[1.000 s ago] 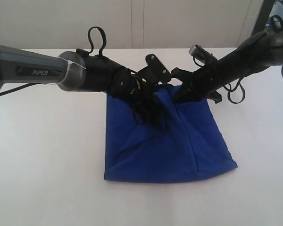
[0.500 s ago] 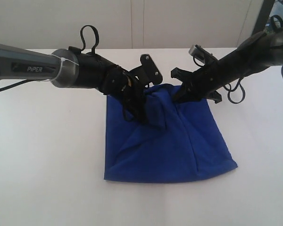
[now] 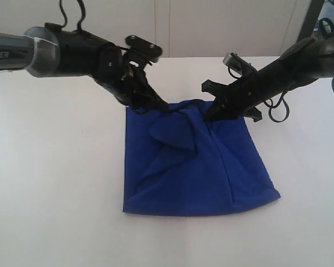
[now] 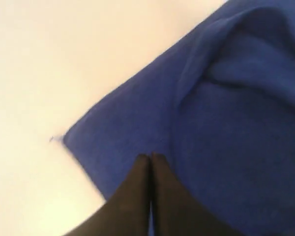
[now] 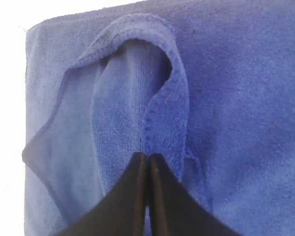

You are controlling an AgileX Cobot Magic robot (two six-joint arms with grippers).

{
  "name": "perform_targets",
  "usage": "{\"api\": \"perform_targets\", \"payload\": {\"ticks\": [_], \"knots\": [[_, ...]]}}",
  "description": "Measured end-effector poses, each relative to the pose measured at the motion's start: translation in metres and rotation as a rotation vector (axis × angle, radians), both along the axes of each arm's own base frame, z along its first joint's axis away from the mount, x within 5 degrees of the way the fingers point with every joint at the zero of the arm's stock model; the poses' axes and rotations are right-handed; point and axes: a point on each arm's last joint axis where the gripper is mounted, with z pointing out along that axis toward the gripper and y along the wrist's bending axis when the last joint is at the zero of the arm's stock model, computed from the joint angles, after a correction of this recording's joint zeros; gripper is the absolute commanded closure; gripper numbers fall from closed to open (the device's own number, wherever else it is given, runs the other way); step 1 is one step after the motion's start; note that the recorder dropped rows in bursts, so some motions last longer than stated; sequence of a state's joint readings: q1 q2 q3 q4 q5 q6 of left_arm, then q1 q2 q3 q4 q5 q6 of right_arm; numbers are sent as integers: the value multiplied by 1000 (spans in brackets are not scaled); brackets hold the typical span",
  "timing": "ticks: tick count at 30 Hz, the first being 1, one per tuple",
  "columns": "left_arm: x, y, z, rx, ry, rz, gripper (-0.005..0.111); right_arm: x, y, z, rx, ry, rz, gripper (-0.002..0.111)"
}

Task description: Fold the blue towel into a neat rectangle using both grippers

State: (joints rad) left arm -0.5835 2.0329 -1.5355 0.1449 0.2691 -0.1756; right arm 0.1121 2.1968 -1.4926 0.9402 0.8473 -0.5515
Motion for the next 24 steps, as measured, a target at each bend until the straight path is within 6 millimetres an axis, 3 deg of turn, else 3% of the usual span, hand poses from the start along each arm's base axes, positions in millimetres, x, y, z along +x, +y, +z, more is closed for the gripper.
{"api": "perform_targets", "payload": {"ticks": [3,6,15,24], "knots": [[4,20,-5,0,110,129,64,0,0,0,0,0,0,108],[3,25,-8,-23,183,184,50,0,0,0,0,0,0,108],[-1,13,-28,-167,345,266,48,0,0,0,0,0,0,108],[-2,6,-27,-260,383,280,48,0,0,0,-2,-5,4,108]]}}
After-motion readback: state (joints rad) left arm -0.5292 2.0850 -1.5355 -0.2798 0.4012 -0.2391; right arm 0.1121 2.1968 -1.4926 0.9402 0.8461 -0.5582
